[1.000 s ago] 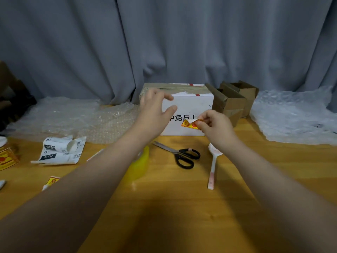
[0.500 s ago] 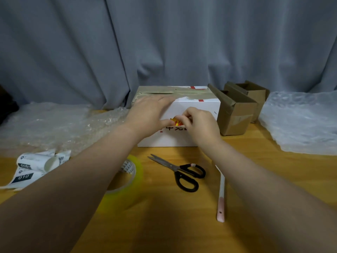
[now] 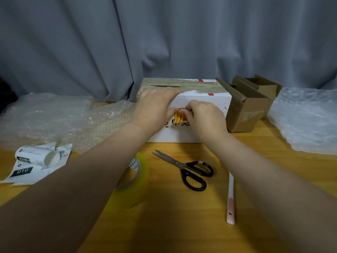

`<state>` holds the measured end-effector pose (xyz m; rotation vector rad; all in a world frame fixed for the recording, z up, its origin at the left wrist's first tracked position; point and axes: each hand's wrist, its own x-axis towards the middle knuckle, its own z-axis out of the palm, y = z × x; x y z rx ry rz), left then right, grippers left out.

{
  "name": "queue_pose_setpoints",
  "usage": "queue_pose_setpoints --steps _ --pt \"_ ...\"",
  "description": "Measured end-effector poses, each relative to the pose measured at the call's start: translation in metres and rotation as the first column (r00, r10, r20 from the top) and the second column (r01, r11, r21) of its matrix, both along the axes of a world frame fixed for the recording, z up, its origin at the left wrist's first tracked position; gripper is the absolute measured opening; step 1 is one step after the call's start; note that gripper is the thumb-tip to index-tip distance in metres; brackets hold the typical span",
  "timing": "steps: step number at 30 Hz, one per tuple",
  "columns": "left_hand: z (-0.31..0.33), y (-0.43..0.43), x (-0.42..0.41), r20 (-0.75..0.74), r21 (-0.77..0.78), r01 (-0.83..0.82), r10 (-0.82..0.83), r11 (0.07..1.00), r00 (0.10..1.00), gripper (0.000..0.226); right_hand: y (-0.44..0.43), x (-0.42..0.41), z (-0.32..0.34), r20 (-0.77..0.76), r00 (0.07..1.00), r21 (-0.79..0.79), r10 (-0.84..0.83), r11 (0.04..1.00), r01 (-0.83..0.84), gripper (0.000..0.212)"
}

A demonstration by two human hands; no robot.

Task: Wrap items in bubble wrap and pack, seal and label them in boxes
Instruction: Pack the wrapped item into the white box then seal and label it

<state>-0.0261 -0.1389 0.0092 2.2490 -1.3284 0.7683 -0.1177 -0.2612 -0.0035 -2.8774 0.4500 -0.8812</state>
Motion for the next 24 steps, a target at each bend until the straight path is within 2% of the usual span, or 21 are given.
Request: queue_pose_setpoints --steps 9,12,14,18,20,22,24 --pt "-0.005 -0.004 0.001 -0.024 -0.005 -0.048 0.048 0.999 0.999 0.04 -0.002 -0.001 0.008 -0.029 0.994 -0.059 -0.105 0.993 0.103 0.046" --pt "-0.006 -0.005 0.001 -0.012 -0.014 -0.041 0.041 0.999 0.999 0.038 -0.01 -0.004 0.011 -0.038 0.984 -0.017 -0.172 0.985 0.171 0.053" --pt "-0.006 -0.006 0.001 -0.008 -0.015 -0.041 0.041 0.999 0.999 0.038 -0.016 -0.009 0.013 -0.025 0.979 -0.08 -0.205 0.976 0.202 0.054" --pt "-0.01 -0.008 0.002 0.042 -0.047 -0.038 0.04 0.998 0.998 0.038 -0.023 -0.009 0.009 0.268 0.95 -0.309 -0.162 0.919 0.244 0.058" --pt "-0.014 -0.01 0.003 0.094 -0.059 -0.045 0.051 0.997 0.994 0.044 -0.027 -0.005 0.002 0.301 0.952 -0.357 -0.061 0.918 0.172 0.061" --pt "-0.017 -0.011 0.004 0.177 -0.045 -0.065 0.072 0.997 0.982 0.058 -0.033 -0.003 -0.004 0.234 0.972 -0.356 0.02 0.932 0.066 0.06" --pt "-0.021 -0.011 0.005 0.275 -0.012 -0.109 0.109 0.994 0.955 0.077 -0.038 -0.004 -0.009 0.189 0.982 -0.346 0.018 0.937 0.049 0.067"
